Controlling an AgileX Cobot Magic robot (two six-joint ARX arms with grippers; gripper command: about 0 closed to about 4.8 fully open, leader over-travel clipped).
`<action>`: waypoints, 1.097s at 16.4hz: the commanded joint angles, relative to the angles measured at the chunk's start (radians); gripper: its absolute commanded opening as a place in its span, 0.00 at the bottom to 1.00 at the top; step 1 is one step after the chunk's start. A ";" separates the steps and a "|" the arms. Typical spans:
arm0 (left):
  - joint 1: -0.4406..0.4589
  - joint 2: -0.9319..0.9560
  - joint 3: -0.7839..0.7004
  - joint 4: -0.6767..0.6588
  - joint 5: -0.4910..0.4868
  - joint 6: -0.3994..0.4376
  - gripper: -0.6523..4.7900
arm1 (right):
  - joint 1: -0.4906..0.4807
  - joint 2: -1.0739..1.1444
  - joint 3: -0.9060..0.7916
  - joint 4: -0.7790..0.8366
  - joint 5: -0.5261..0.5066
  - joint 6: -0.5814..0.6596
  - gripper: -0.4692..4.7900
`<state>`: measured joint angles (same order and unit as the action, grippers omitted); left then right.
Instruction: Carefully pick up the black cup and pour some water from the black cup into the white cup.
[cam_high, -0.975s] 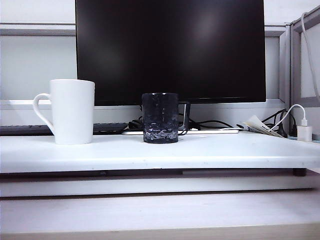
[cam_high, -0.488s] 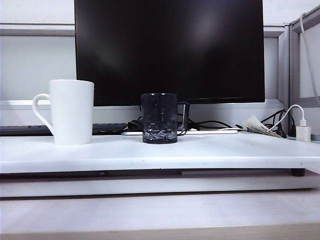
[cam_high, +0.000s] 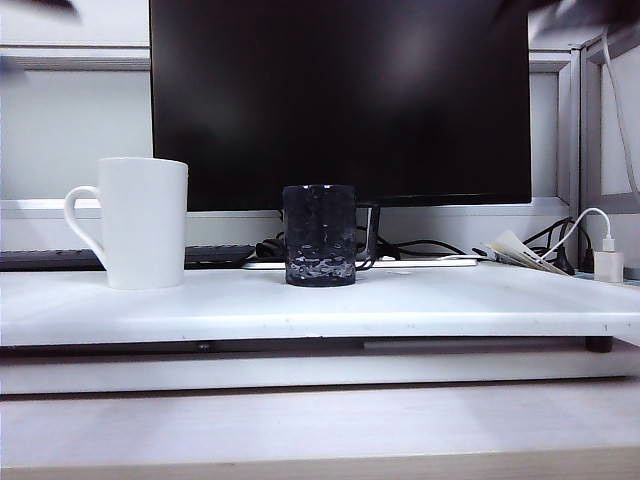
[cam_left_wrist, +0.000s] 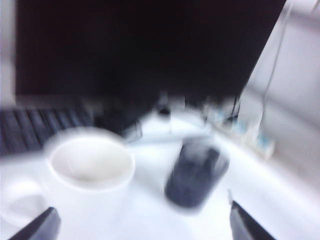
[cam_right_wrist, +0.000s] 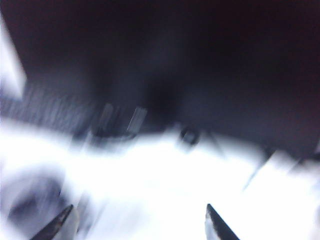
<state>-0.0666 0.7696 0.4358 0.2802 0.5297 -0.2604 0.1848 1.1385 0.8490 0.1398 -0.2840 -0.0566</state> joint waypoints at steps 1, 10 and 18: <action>-0.162 0.116 0.023 0.031 -0.099 0.027 1.00 | 0.052 0.140 0.004 0.046 -0.012 0.005 0.71; -0.375 0.341 0.075 0.139 -0.486 0.200 1.00 | 0.128 0.538 0.004 0.397 -0.078 0.108 0.71; -0.376 0.348 0.090 0.104 -0.487 0.200 1.00 | 0.224 0.655 0.004 0.573 0.043 0.106 0.71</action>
<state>-0.4431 1.1191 0.5217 0.3828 0.0406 -0.0578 0.4076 1.7832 0.8505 0.6731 -0.2604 0.0456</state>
